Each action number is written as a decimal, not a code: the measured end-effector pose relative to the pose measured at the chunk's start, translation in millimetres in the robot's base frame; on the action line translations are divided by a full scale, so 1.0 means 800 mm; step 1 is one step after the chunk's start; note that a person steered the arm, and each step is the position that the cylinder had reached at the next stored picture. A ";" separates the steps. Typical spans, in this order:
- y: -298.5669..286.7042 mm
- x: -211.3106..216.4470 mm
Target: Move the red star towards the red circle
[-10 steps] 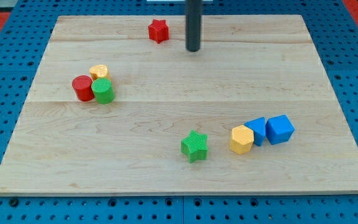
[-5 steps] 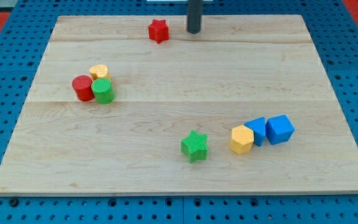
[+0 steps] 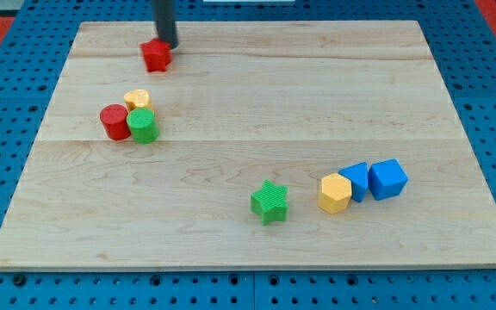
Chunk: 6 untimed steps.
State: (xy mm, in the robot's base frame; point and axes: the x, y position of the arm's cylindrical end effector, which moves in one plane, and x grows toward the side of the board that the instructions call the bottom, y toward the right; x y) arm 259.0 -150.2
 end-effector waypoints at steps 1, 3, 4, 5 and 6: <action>-0.036 0.024; -0.058 0.093; 0.052 0.082; 0.192 0.103; 0.356 0.137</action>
